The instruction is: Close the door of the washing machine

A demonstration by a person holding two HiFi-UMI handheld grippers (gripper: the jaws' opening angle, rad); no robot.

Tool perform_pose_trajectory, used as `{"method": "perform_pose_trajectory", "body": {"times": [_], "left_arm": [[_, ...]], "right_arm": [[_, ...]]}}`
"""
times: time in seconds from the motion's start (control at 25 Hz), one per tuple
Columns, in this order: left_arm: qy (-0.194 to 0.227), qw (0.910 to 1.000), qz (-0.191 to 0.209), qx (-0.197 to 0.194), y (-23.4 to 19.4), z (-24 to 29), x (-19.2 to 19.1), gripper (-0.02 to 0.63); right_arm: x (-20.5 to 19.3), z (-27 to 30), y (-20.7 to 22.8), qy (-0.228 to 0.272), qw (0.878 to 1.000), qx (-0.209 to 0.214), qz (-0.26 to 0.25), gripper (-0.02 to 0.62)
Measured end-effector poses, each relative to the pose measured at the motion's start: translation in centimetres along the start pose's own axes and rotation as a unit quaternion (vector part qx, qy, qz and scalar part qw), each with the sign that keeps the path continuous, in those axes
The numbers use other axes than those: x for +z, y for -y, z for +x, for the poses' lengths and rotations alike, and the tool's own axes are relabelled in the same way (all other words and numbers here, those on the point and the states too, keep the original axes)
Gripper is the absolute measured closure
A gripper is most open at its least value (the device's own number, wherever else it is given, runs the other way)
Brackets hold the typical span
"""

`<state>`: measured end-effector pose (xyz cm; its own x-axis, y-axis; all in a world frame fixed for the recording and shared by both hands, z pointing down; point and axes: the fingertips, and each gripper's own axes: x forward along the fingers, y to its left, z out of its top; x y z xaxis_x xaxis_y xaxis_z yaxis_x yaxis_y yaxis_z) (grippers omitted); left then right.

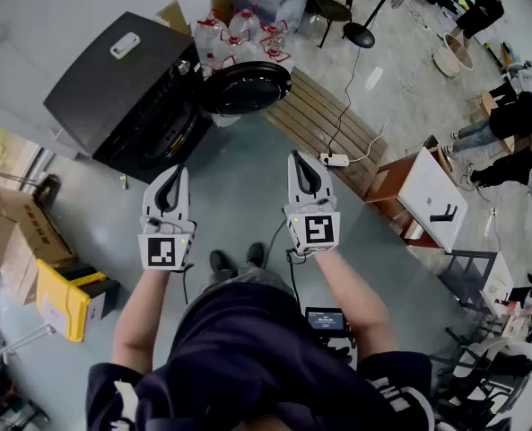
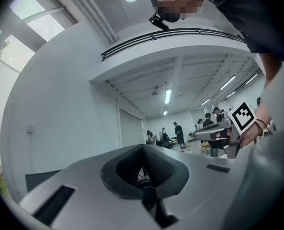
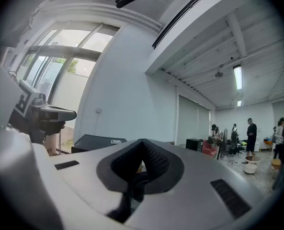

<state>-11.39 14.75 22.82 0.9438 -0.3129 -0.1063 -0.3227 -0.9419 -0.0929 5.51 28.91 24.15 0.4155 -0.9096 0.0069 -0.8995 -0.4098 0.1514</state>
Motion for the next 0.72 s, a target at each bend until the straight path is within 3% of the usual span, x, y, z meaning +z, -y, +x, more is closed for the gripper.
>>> {"method": "perform_pose_trajectory", "body": {"times": [0.72], "left_arm": [[-0.013, 0.9999, 0.001, 0.006, -0.12, 0.10, -0.42, 0.583]], "right_arm": [[0.01, 0.48, 0.07, 0.004, 1.000, 0.002, 0.001, 0.577]]}}
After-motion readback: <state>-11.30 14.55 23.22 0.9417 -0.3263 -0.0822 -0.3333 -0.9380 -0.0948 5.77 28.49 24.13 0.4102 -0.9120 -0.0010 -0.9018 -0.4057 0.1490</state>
